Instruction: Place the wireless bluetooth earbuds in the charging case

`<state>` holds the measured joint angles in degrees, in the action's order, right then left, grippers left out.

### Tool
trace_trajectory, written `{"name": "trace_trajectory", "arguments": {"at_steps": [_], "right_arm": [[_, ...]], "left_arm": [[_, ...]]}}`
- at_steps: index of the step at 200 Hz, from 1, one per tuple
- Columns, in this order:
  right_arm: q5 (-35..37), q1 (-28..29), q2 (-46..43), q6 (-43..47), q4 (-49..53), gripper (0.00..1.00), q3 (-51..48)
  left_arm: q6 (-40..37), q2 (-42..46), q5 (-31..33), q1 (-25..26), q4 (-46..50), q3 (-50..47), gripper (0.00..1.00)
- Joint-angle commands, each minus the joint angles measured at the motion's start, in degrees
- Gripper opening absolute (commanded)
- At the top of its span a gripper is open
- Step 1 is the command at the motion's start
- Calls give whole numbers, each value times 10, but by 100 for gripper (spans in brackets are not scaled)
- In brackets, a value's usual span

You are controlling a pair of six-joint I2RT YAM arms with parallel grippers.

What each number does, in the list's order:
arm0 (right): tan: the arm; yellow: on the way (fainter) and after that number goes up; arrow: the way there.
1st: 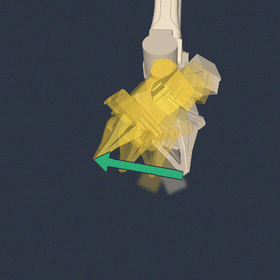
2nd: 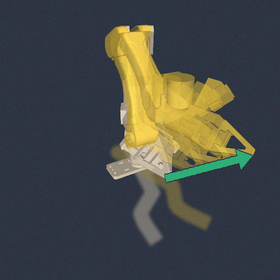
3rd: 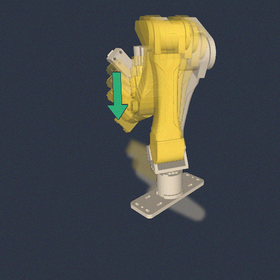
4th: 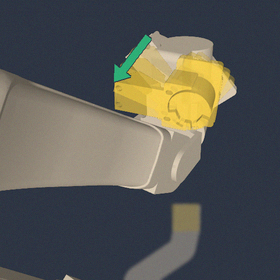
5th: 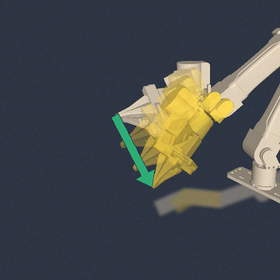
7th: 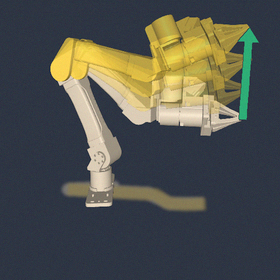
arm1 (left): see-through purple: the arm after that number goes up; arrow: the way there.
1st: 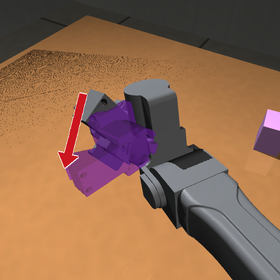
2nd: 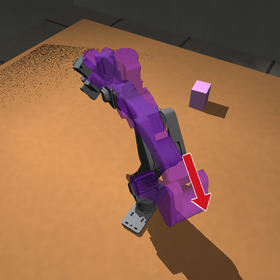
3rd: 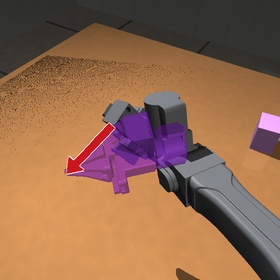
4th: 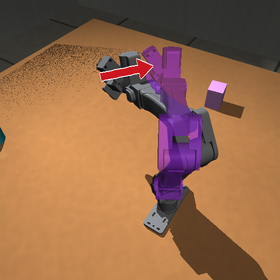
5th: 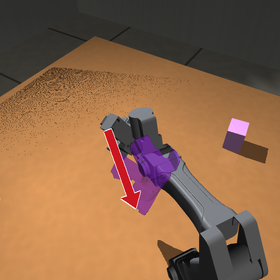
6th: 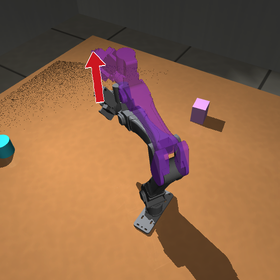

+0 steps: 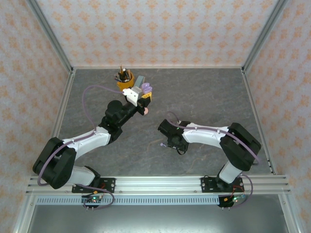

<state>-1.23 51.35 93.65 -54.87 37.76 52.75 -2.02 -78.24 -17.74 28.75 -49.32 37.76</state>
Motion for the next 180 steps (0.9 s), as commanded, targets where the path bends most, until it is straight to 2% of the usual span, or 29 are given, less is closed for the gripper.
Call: {"name": "trace_trajectory", "arguments": {"at_steps": [1,67,132,180], "right_arm": [[31,3,14,-2,20,42,21],[34,3,31,-1,22,37,23],[29,3,15,3,16,24,5],[29,2,-6,16,5,20,-5]], "left_arm": [[-11,7,6,-3,-35,-7,0],[-11,11,6,-3,-33,-8,0],[-10,11,5,-3,-33,-7,0],[-7,12,3,-4,-31,-4,0]]}}
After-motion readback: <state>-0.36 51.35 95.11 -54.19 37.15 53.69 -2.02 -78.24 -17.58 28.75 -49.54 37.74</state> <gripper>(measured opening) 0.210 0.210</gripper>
